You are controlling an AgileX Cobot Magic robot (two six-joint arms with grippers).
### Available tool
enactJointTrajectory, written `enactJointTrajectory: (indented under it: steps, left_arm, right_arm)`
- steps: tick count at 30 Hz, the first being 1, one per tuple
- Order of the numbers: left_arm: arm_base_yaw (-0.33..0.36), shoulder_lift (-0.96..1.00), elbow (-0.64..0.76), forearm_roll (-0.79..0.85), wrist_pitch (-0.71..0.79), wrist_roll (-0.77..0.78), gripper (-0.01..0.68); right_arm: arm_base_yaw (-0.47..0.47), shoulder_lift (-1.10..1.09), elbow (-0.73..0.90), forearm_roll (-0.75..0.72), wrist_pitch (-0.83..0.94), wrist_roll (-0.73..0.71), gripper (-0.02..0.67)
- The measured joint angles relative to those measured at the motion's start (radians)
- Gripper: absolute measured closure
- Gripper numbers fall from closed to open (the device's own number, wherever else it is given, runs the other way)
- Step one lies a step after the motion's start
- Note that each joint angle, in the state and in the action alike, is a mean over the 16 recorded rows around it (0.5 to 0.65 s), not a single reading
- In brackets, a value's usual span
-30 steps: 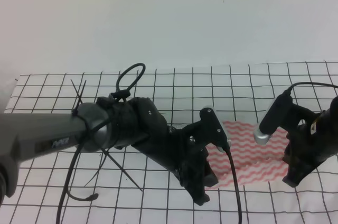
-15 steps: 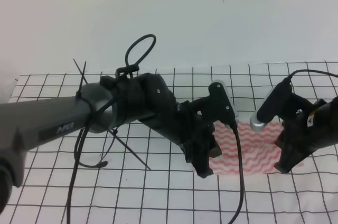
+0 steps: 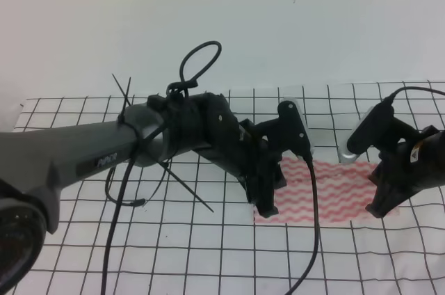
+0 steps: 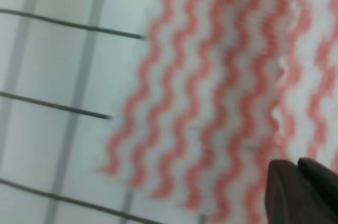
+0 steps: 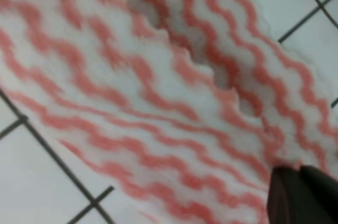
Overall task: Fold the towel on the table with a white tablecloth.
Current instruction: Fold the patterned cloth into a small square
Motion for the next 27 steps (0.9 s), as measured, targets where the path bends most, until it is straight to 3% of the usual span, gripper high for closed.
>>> enactJointTrajectory:
  steps: [27]
  left_arm:
    - [0.048, 0.116, -0.18, 0.041, -0.006, -0.006, 0.674]
  right_arm:
    - [-0.02, 0.064, 0.0, -0.015, -0.091, -0.005, 0.646]
